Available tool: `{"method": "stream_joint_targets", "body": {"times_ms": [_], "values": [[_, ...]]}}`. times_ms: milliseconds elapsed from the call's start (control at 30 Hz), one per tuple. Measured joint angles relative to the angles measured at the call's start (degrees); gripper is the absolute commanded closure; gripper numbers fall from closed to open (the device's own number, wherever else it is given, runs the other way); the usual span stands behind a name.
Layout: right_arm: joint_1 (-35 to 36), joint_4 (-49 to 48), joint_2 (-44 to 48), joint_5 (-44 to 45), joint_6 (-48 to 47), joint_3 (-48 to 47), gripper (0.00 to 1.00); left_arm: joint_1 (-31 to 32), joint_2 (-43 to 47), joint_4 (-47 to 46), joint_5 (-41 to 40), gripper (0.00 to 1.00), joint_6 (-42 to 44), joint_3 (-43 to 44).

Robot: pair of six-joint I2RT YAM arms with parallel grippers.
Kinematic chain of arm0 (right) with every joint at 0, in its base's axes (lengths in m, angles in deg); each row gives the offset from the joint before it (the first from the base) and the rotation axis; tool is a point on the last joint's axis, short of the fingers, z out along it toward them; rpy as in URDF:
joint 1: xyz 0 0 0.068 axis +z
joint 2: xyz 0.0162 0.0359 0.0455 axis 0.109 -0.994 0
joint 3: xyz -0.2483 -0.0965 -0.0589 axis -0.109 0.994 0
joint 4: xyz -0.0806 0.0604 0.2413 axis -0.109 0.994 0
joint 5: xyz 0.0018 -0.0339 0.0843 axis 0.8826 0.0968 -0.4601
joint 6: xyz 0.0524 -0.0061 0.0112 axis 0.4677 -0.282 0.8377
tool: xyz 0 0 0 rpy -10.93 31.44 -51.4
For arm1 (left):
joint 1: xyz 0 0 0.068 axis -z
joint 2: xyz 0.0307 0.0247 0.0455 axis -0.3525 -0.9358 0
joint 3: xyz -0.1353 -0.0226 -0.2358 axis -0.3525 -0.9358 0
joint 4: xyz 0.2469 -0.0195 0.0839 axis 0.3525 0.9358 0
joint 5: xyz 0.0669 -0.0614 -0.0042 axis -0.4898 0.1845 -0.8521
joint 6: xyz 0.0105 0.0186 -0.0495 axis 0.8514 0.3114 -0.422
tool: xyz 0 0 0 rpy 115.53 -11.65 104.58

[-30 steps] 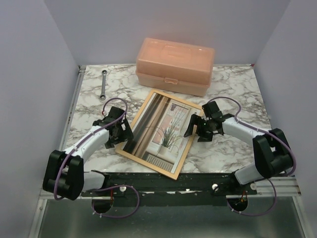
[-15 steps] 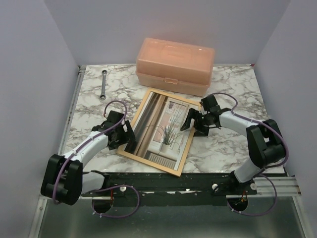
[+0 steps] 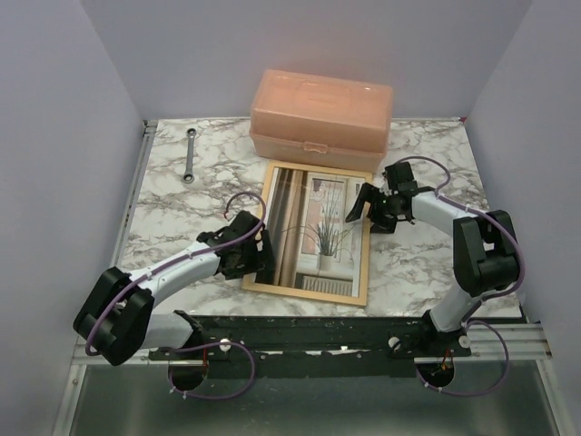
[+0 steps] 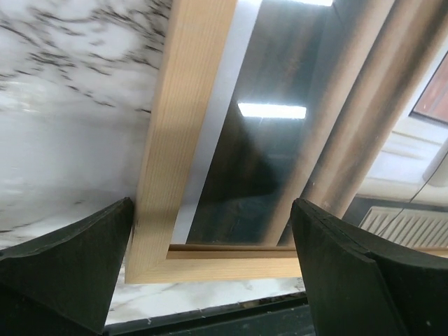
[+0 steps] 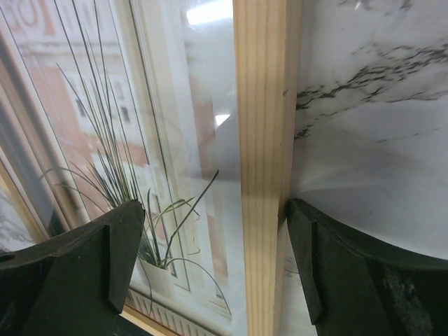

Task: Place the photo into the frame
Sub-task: Adjust the photo frame at the center of the board, then reset both arms

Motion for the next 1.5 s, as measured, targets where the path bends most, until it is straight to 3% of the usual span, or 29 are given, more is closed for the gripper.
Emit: {"method": "stream_joint_targets", "body": {"times_ms": [400, 567, 800, 900, 1300, 1500], "values": [[-3.78, 0.20, -0.63, 1.16, -3.78, -0.92, 0.09, 9.57, -5.77, 2.29, 0.28, 0.07, -5.25, 5.07], [-3.80, 0.55, -0.37, 2.49, -5.03, -1.07, 0.04, 10.25, -5.92, 2.05, 2.16, 0.01, -6.62, 5.16], [-3.21, 4.85, 3.26, 6.36, -6.45, -1.25, 0.00, 10.08, -4.98, -0.15, 5.46, 0.02, -8.44, 4.09], [-2.97, 5.81, 8.07, 7.93, -6.51, -0.92, 0.00, 7.78, -2.40, -1.95, 6.40, 0.02, -8.41, 1.75], [-2.89, -2.43, 34.91, 12.83, -7.30, 15.28, 0.00, -16.87, 21.90, -8.66, 14.49, 0.02, 1.90, -4.85], [-2.86, -12.11, 45.64, 17.35, -8.94, 24.87, 0.00, -20.68, 32.85, -11.32, 10.45, 0.02, 12.07, -5.14]]}}
